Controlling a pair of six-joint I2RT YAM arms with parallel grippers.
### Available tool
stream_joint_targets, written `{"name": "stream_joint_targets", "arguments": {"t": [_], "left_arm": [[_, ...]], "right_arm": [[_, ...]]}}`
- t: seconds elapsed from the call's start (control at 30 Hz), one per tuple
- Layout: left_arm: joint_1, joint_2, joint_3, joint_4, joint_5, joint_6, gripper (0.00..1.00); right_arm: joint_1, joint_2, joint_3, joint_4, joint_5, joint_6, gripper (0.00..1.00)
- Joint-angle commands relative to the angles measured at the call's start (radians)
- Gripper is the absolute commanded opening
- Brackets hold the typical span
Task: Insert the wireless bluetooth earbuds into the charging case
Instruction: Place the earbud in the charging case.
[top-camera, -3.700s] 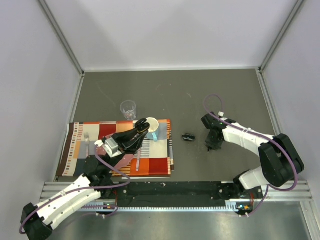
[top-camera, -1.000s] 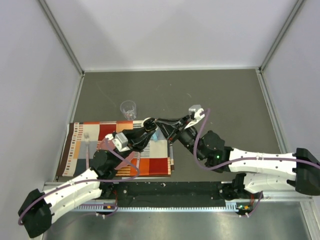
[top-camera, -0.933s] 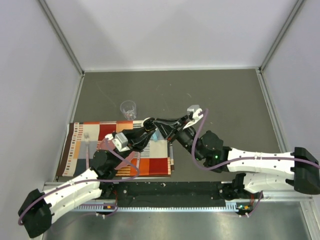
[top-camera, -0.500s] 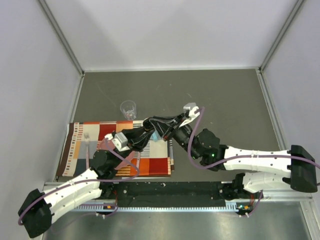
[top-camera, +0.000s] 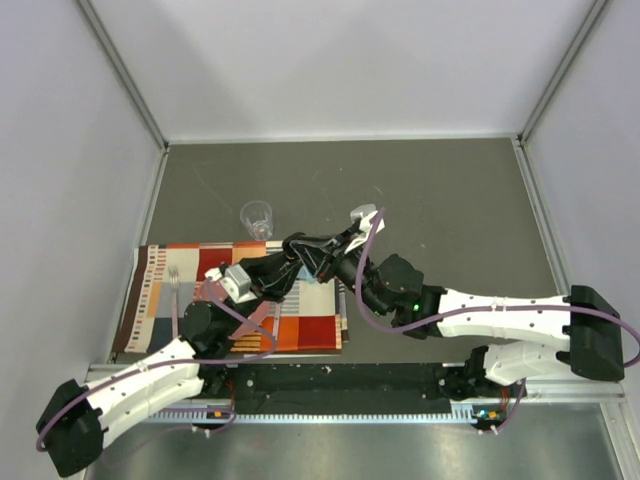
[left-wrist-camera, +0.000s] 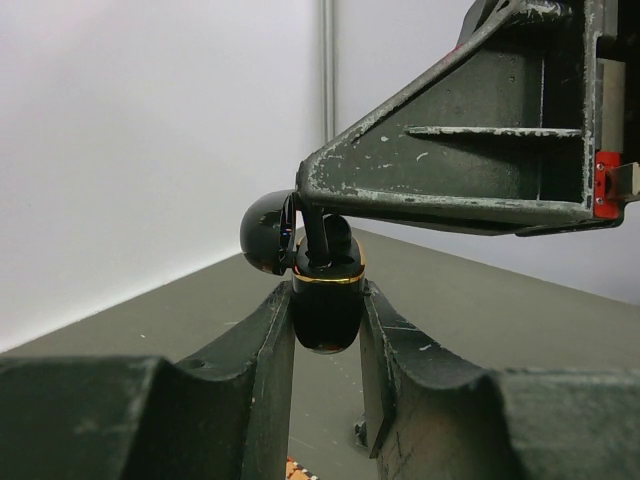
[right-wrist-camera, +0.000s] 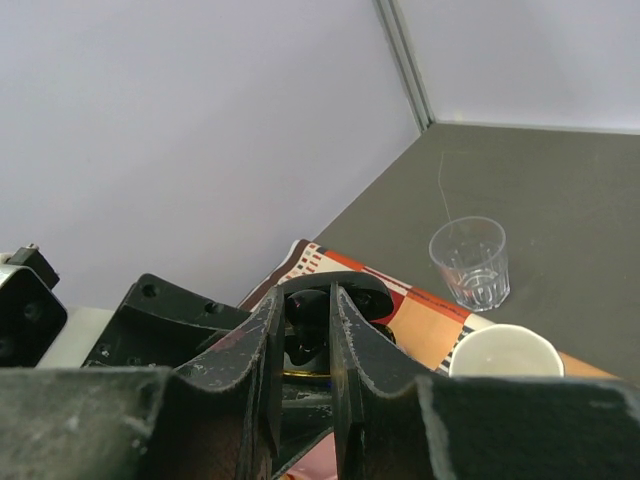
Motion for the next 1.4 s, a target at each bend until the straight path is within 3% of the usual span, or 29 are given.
{"name": "stream_joint_targets", "arguments": {"t": [0.0, 0.47, 1.0, 1.37], "left_arm": [[-0.001, -0.015, 0.005, 0.063, -0.020, -0.005, 0.00], [-0.001, -0.043, -0.024, 0.089, -0.069, -0.003, 0.00], [-0.001, -0.080, -0.049, 0.106, -0.112, -0.016, 0.00], [-0.001, -0.117, -0.062, 0.106, -0.135, -0.020, 0.00]], "right_arm": [[0.014, 0.016, 0.050, 0.020, 0.009, 0.017, 0.00], [0.012, 0.053, 0.085, -0.017, 0.003, 0.051, 0.00], [0.012, 0.090, 0.115, -0.077, -0.087, -0.010, 0.00], [0.012, 0.088, 0.111, -0.100, -0.057, -0.038, 0.00]]}}
